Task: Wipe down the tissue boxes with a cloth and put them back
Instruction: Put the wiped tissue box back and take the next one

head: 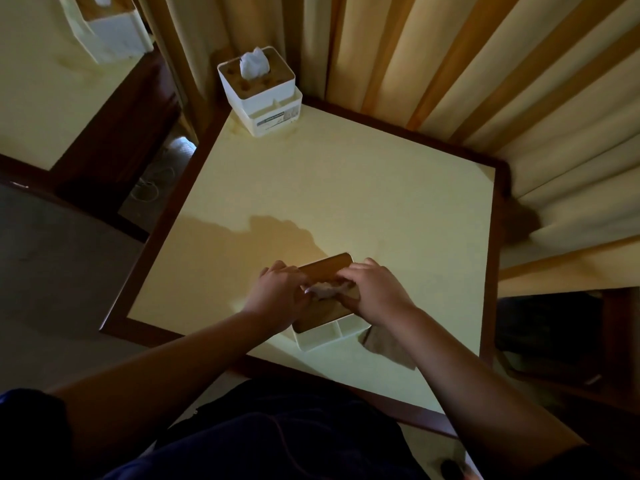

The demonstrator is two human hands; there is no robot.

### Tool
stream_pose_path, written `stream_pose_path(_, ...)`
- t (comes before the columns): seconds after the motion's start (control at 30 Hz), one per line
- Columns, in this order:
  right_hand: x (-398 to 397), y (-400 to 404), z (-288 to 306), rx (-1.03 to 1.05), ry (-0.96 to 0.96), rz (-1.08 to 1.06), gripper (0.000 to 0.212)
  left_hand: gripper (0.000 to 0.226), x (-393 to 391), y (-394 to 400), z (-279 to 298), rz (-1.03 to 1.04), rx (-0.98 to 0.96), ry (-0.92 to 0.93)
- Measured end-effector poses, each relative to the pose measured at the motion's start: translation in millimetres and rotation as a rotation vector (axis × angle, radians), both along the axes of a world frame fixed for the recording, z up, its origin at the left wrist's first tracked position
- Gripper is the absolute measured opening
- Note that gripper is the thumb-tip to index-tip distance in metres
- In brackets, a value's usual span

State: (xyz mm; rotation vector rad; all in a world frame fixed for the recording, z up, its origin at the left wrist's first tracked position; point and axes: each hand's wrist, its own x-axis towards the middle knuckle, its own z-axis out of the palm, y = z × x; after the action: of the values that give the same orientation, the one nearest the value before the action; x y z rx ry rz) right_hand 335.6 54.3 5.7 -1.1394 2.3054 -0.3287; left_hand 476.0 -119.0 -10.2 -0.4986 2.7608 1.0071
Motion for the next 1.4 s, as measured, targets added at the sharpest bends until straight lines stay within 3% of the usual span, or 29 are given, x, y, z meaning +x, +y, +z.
stream_pose_path(0.07, -3.6, 0.9, -4.8, -0.012, -0.002, 0.002, 0.027, 0.014, 1.1, -0.1, 0.4, 0.031, 0.039, 0.026)
stream_pose_path(0.2, -5.6, 0.9, -9.2, -0.127, -0.08, -0.193, 0.006, 0.013, 3.7, -5.4, -4.0, 0.074, 0.053, 0.049)
stream_pose_path(0.37, -5.0, 4.8, -17.8, -0.135, -0.133, -0.228, 0.011, 0.013, 5.3, -8.0, -8.4, 0.095, 0.115, 0.049)
stream_pose_path(0.43, -4.4, 8.4, -15.8, -0.137, -0.14, -0.246, 0.034, 0.026, 8.1, -6.7, -5.7, 0.093, 0.076, 0.083)
stream_pose_path(0.5, -2.3, 14.2, -12.6, -0.159, -0.067, -0.271, 0.061, 0.063, 14.4, -3.8, 0.0, 0.132, -0.028, 0.054)
stream_pose_path(0.6, -5.2, 24.3, -8.5, -0.081, 0.001, -0.254, 0.092, 0.12, 25.9, 1.0, 1.6, 0.087, -0.124, -0.132)
stream_pose_path(0.7, -9.0, 25.0, -7.7, 0.123, -0.064, -0.091, 0.134, 0.149, 27.7, 0.7, -2.6, -0.02, -0.177, -0.284)
stream_pose_path(0.8, -10.2, 19.5, -11.6, 0.19, -0.025, 0.018, 0.147, 0.148, 21.8, 2.3, -1.9, -0.024, -0.214, -0.297)
stream_pose_path(1.0, -22.4, 24.2, -6.8, 0.11, 0.076, -0.012, 0.134, 0.132, -8.3, -9.2, 17.0, -0.129, -0.262, -0.276)
stream_pose_path(1.4, -109.4, 110.9, 6.2, -0.063, 0.303, -0.492, 0.137, 0.135, -212.2, 28.5, 65.4, -0.545, -0.51, -0.206)
